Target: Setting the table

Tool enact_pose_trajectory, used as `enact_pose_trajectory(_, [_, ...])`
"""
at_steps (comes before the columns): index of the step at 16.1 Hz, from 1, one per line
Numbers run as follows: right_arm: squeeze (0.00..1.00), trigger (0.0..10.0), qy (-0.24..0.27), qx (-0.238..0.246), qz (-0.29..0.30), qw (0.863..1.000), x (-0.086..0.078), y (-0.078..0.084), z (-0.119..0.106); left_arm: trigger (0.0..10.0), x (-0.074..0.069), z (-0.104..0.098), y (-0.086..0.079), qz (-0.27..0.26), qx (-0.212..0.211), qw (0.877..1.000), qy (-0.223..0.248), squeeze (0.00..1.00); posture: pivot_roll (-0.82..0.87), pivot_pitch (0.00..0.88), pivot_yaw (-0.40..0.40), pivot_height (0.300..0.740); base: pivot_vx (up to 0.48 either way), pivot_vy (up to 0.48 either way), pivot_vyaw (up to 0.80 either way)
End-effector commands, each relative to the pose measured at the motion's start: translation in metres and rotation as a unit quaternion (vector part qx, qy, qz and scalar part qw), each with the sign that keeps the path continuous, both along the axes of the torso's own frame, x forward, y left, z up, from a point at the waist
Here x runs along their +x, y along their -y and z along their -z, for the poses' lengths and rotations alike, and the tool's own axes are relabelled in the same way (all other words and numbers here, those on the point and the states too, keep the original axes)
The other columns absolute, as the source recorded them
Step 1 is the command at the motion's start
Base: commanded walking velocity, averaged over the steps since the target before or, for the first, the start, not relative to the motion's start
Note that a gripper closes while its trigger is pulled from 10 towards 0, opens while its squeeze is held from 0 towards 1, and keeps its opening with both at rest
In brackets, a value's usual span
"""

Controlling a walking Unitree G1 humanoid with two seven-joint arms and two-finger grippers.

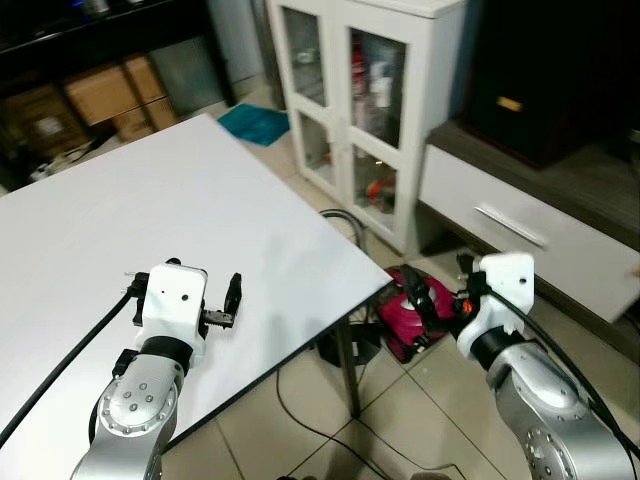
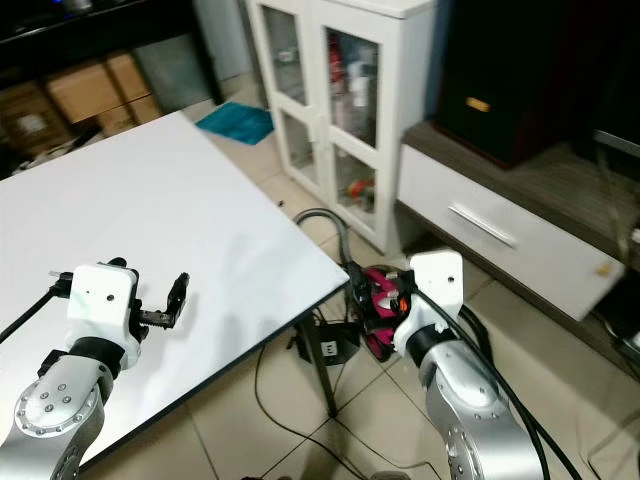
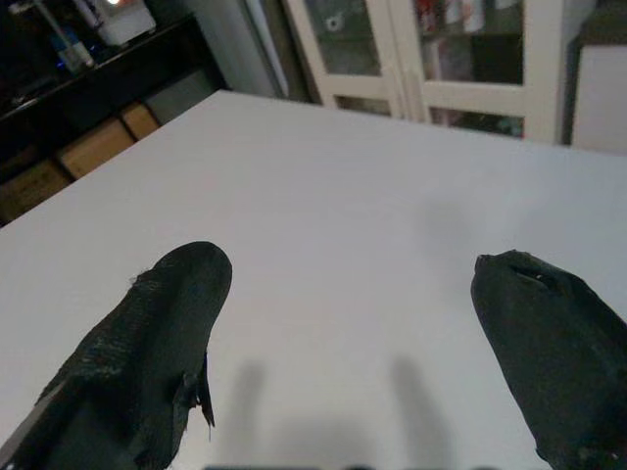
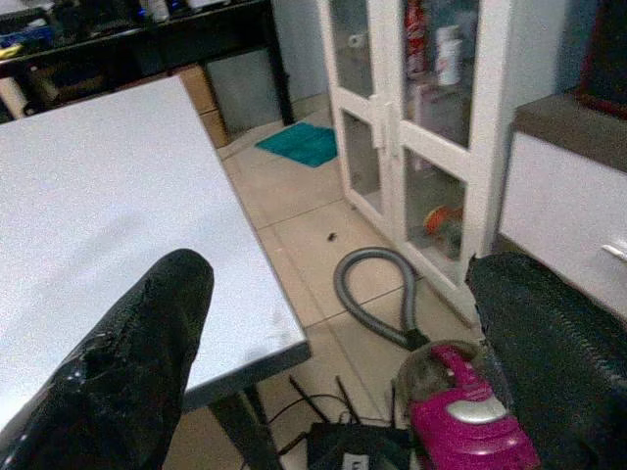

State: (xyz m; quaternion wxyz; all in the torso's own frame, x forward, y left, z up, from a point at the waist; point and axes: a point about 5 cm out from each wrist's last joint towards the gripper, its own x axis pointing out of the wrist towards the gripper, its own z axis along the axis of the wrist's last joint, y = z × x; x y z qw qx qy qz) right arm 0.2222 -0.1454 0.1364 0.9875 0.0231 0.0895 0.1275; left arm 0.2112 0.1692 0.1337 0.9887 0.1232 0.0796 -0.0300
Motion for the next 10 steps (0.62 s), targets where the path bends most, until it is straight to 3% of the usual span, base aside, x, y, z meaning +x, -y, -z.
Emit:
enact_pose_trajectory(1, [0.00,10.0,-0.001,0.013,0.001,1.000,-0.001,-0.003,-0.002,10.0,-0.002,-0.002,0.000,-0.001,0.009,1.000,0.003,0.00,-0.20,0.000,0.141,0.740,0.000,0.000,0.80])
enact_pose_trajectory(3, [0.00,10.0,-0.024,0.036,0.024,0.999,-0.002,0.001,0.002,10.0,0.000,-0.002,0.002,0.008,0.015,1.000,0.003,0.00,-0.21,0.000,0.147,0.740,0.000,0.000,0.00])
enact_pose_trajectory(6, [0.00,10.0,-0.026,0.020,0.038,0.999,-0.003,0.004,0.004,10.0,0.004,-0.002,0.004,0.015,0.007,1.000,-0.003,0.00,-0.22,0.000,0.159,0.740,0.000,0.000,0.00])
enact_pose_trajectory(10, [0.00,10.0,-0.031,0.020,0.052,0.998,-0.003,0.005,0.003,10.0,0.009,-0.001,0.005,0.026,0.016,1.000,-0.005,0.00,-0.23,0.000,0.172,0.740,-0.287,0.000,0.00])
